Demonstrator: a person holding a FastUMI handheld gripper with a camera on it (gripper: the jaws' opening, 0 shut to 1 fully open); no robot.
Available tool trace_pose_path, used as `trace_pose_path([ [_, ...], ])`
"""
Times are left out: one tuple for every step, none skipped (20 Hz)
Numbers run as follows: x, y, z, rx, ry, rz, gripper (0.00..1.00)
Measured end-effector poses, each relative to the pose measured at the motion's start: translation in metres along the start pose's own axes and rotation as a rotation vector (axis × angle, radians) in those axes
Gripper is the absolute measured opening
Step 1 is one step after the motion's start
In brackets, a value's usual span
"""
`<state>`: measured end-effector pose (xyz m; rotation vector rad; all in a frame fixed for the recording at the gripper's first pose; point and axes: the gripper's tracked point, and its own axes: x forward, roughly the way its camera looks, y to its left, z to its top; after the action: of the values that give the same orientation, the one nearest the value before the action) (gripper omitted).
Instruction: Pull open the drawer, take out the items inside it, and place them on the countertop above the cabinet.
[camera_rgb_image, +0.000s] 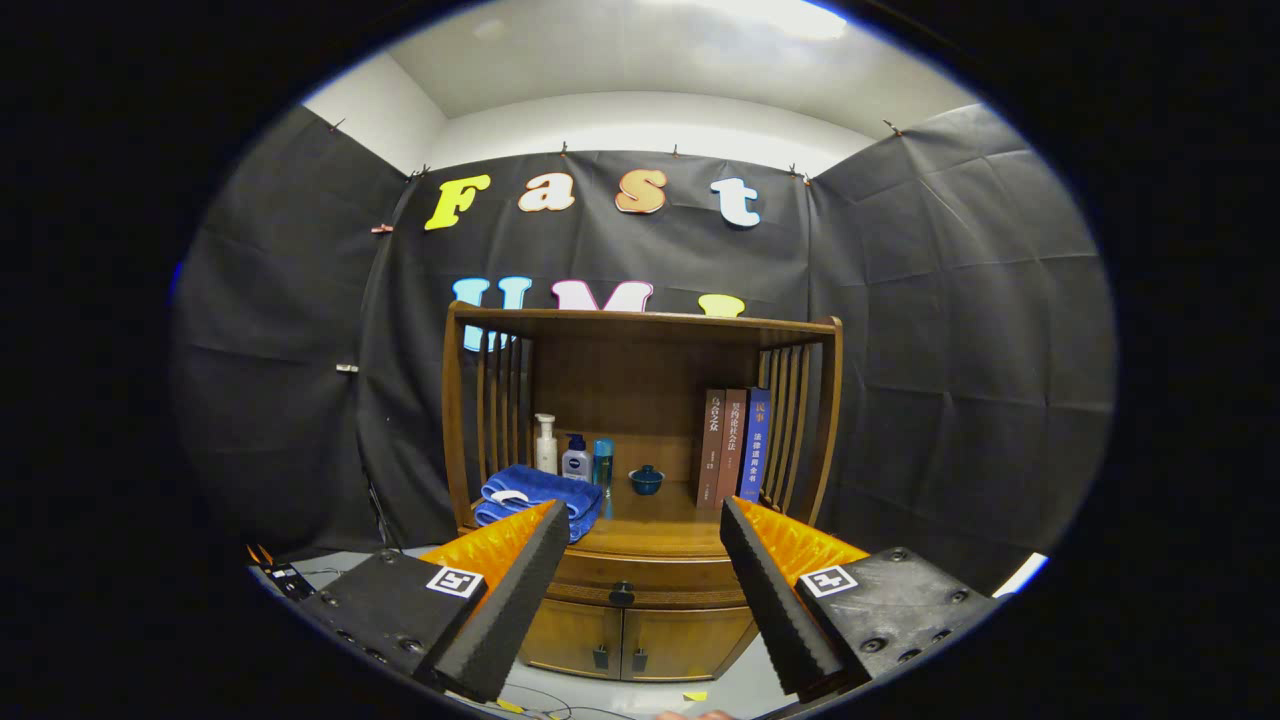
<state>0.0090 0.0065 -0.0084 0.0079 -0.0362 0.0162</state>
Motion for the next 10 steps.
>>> trace_pose_path([
  [0.001, -0.002, -0.002, 0.017, -0.016, 0.000, 0.99],
  [0.003, -0.006, -0.004, 0.028, -0.030, -0.009, 0.99],
  [0.006, -0.010, -0.012, 0.039, -0.040, -0.017, 0.99],
  [0.008, -0.013, -0.018, 0.046, -0.045, -0.024, 0.99],
  [0.012, -0.015, -0.027, 0.052, -0.046, -0.030, 0.99],
  [0.015, -0.016, -0.038, 0.054, -0.048, -0.032, 0.99],
  [0.018, -0.017, -0.050, 0.049, -0.047, -0.037, 0.99],
  [0.022, -0.018, -0.063, 0.039, -0.045, -0.045, 0.98],
  [0.025, -0.018, -0.077, 0.024, -0.041, -0.050, 0.99],
  [0.030, -0.017, -0.094, 0.004, -0.033, -0.057, 0.99],
])
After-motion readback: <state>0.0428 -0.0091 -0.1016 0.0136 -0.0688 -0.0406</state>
